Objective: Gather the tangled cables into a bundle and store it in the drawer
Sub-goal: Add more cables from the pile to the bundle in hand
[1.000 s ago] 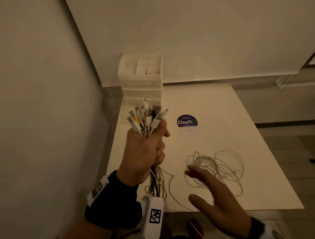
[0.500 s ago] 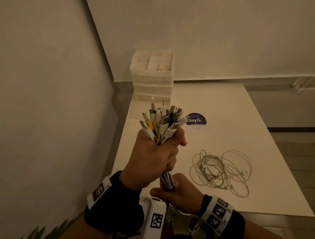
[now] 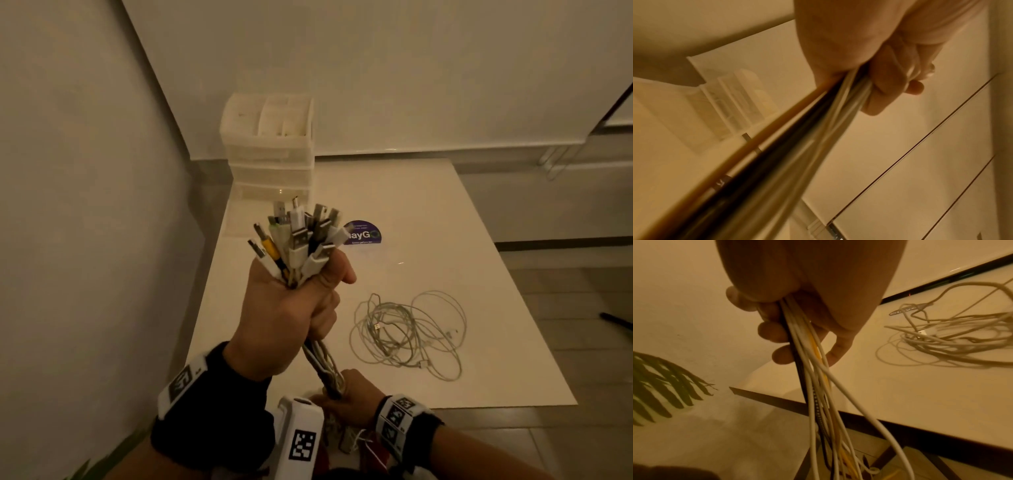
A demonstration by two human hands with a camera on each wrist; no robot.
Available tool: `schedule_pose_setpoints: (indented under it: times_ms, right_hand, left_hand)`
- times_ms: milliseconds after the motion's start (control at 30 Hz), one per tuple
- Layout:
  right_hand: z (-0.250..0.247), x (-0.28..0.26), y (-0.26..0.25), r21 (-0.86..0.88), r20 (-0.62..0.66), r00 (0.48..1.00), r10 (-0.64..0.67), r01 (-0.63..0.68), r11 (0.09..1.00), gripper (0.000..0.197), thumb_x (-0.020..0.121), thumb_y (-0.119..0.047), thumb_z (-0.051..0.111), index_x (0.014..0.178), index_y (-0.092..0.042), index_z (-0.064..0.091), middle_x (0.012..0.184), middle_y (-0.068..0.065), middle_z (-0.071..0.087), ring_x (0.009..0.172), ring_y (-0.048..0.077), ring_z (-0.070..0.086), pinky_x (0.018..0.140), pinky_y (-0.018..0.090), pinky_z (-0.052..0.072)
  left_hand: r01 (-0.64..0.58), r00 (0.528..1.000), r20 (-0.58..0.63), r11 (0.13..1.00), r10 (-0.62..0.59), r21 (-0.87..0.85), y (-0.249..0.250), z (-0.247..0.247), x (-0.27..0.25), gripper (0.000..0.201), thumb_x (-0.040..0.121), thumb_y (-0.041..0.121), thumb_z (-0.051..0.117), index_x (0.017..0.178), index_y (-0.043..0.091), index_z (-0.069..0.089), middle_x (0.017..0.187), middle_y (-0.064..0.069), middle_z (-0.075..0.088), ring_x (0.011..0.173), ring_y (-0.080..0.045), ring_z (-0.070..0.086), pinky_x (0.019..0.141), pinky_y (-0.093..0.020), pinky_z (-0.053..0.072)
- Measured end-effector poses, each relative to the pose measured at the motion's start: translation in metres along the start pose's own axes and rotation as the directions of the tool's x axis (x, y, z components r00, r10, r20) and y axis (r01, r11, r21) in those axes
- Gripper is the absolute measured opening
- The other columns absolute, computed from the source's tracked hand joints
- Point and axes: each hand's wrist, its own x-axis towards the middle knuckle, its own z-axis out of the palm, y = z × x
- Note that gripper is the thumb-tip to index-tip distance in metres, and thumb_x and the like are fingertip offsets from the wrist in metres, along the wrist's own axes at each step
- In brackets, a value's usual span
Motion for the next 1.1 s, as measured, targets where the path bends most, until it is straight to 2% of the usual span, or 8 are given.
schedule_pose_setpoints:
  times_ms: [100, 167, 233, 300, 433, 700, 933, 1100]
  right_hand:
    - [-0.012, -0.014, 0.009, -0.025, -0.027, 1.0, 0.002, -0.003, 1.0, 0.041, 0.081, -0.05, 0.069, 0.052, -0.023, 0.06, 0.048, -0.006, 0.054, 0.047, 0.003, 0.049, 0.054, 0.02, 0.039]
    - [-0.021, -0.026, 0.017, -0.051, -0.043, 0.997, -0.067, 0.065, 0.997, 0.025, 0.077, -0.058, 0.068, 0.083, -0.034, 0.069, 0.078, -0.009, 0.068, 0.072, 0.002, 0.059, 0.072, 0.025, 0.049]
    - [-0.037, -0.039, 0.032, -0.082, -0.021, 0.997, -0.074, 0.073, 0.994, 0.064, 0.074, -0.061, 0.07, 0.128, -0.03, 0.054, 0.118, -0.009, 0.061, 0.105, 0.007, 0.055, 0.094, 0.028, 0.044]
    - [-0.058, -0.052, 0.052, -0.112, 0.012, 1.0, -0.002, 0.004, 0.994, 0.073, 0.077, -0.045, 0.075, 0.139, -0.03, 0.04, 0.126, -0.014, 0.049, 0.111, 0.006, 0.048, 0.096, 0.022, 0.039]
    - [-0.093, -0.062, 0.111, -0.37, -0.139, 0.98, 0.142, -0.184, 0.911, 0.039, 0.089, -0.014, 0.056, 0.127, -0.023, 0.056, 0.127, -0.004, 0.056, 0.116, 0.015, 0.053, 0.094, 0.02, 0.039]
    - [-0.091, -0.025, 0.146, -0.468, -0.382, 0.924, 0.009, -0.201, 0.861, 0.031, 0.091, -0.012, 0.052, 0.121, -0.018, 0.057, 0.122, 0.002, 0.045, 0.108, 0.025, 0.054, 0.082, 0.032, 0.047]
    - [-0.097, -0.018, 0.144, -0.681, -0.308, 0.952, 0.0, -0.22, 0.699, 0.015, 0.076, -0.021, 0.072, 0.088, -0.019, 0.062, 0.091, 0.002, 0.062, 0.089, 0.028, 0.057, 0.069, 0.037, 0.046]
    - [-0.147, -0.027, 0.077, -0.199, -0.475, 0.88, 0.011, -0.12, 0.973, 0.011, 0.09, -0.022, 0.057, 0.08, -0.017, 0.055, 0.076, 0.0, 0.062, 0.074, 0.02, 0.055, 0.067, 0.033, 0.042]
  left_hand:
    - [0.022, 0.997, -0.067, 1.0, -0.022, -0.007, -0.004, -0.003, 0.005, 0.032, 0.079, 0.035, 0.071, 0.073, 0.005, 0.06, 0.041, 0.007, 0.031, 0.031, -0.005, 0.023, 0.042, -0.013, 0.026]
    - [0.022, 0.998, -0.052, 0.999, -0.023, -0.026, -0.006, -0.001, 0.007, 0.036, 0.078, 0.039, 0.075, 0.073, 0.006, 0.06, 0.042, 0.007, 0.031, 0.032, -0.005, 0.024, 0.041, -0.013, 0.026]
    - [0.029, 0.997, -0.067, 0.999, -0.031, -0.031, -0.009, 0.003, 0.008, 0.03, 0.082, 0.032, 0.07, 0.073, 0.005, 0.06, 0.042, 0.005, 0.029, 0.032, -0.006, 0.022, 0.04, -0.014, 0.025]
    - [0.028, 0.996, -0.09, 1.0, -0.029, -0.009, -0.015, 0.008, 0.01, 0.027, 0.087, 0.026, 0.062, 0.072, 0.003, 0.058, 0.041, 0.004, 0.027, 0.031, -0.007, 0.02, 0.041, -0.014, 0.023]
    - [0.048, 0.994, -0.103, 0.998, -0.045, 0.028, -0.026, 0.016, 0.012, 0.029, 0.087, 0.026, 0.062, 0.072, 0.001, 0.056, 0.042, 0.005, 0.026, 0.032, -0.007, 0.018, 0.042, -0.014, 0.022]
    - [0.072, 0.98, -0.187, 0.997, -0.069, 0.009, -0.031, 0.026, 0.027, 0.026, 0.089, 0.024, 0.054, 0.071, 0.006, 0.056, 0.042, 0.005, 0.024, 0.032, -0.007, 0.017, 0.04, -0.013, 0.021]
    - [0.057, 0.965, -0.258, 0.998, -0.048, 0.026, -0.032, 0.028, 0.032, 0.026, 0.09, 0.024, 0.054, 0.072, 0.005, 0.054, 0.043, 0.005, 0.023, 0.031, -0.007, 0.016, 0.04, -0.013, 0.021]
    - [0.041, 0.958, -0.285, 0.999, -0.033, 0.023, -0.035, 0.028, 0.044, 0.027, 0.09, 0.027, 0.056, 0.074, 0.006, 0.055, 0.043, 0.005, 0.023, 0.033, -0.007, 0.016, 0.04, -0.013, 0.021]
